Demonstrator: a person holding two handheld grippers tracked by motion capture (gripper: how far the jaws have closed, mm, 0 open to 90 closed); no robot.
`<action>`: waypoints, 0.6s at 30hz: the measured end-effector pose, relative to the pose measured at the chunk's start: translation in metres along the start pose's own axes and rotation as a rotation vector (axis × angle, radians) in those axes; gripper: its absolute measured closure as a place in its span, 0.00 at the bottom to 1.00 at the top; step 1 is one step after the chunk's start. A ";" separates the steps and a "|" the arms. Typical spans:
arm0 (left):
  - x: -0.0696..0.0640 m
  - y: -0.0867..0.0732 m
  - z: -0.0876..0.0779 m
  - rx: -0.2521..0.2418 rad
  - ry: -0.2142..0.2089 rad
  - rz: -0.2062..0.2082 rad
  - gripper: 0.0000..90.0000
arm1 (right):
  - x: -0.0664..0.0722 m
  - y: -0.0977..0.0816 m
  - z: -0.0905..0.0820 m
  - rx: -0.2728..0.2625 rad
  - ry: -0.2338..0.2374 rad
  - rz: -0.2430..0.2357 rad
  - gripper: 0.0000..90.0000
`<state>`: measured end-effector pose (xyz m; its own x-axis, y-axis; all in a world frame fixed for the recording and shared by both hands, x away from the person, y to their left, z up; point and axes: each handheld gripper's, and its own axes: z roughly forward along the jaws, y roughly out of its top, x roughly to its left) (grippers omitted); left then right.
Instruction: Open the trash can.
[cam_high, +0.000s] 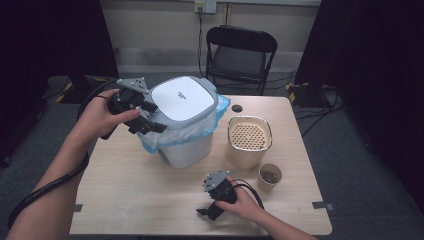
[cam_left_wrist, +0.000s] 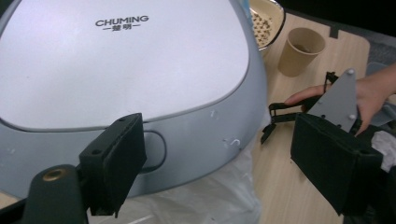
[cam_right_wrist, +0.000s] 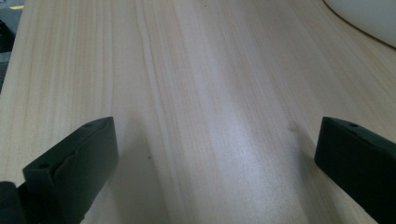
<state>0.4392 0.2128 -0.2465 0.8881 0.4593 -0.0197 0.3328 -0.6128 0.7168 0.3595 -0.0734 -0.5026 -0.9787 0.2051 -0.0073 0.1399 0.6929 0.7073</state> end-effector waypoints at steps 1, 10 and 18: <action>0.000 0.000 0.000 0.000 0.000 0.000 0.20 | 0.000 0.000 0.000 0.000 0.000 0.000 0.00; 0.005 0.001 0.002 -0.001 -0.003 -0.016 0.19 | 0.000 0.000 0.000 0.000 -0.001 0.001 0.00; 0.007 -0.004 -0.001 -0.039 -0.011 -0.064 0.19 | -0.001 0.000 0.000 0.001 -0.001 -0.007 0.00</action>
<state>0.4433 0.2194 -0.2490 0.8688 0.4897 -0.0738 0.3767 -0.5568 0.7404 0.3600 -0.0737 -0.5026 -0.9795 0.2011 -0.0128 0.1335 0.6952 0.7063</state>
